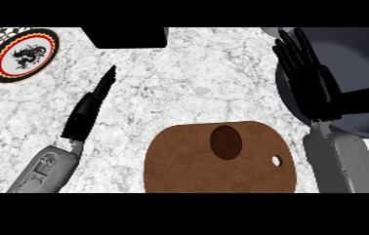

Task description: Pick the cupcake from the cutting board and place it in the pot

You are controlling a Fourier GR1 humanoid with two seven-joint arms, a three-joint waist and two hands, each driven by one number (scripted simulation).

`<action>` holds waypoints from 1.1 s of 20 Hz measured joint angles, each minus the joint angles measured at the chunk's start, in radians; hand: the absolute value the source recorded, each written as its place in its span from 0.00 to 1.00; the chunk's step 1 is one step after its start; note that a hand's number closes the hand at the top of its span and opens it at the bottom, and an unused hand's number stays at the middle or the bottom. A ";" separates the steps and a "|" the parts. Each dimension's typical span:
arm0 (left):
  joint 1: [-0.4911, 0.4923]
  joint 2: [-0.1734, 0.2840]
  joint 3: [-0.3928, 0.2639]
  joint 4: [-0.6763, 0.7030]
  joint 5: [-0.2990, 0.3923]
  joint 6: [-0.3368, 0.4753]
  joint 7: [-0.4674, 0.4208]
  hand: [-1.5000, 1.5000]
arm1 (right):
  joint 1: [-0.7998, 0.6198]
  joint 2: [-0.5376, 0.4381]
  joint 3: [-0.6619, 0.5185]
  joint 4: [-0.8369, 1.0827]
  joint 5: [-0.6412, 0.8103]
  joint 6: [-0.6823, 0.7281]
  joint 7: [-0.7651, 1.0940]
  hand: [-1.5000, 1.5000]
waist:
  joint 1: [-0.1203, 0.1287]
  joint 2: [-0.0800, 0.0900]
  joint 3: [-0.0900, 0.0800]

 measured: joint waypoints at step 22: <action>0.084 -0.003 0.257 -0.252 0.175 0.127 0.242 0.50 | 0.542 -0.076 0.128 -0.329 0.758 -0.474 -0.101 0.00 | -0.004 -0.019 -0.025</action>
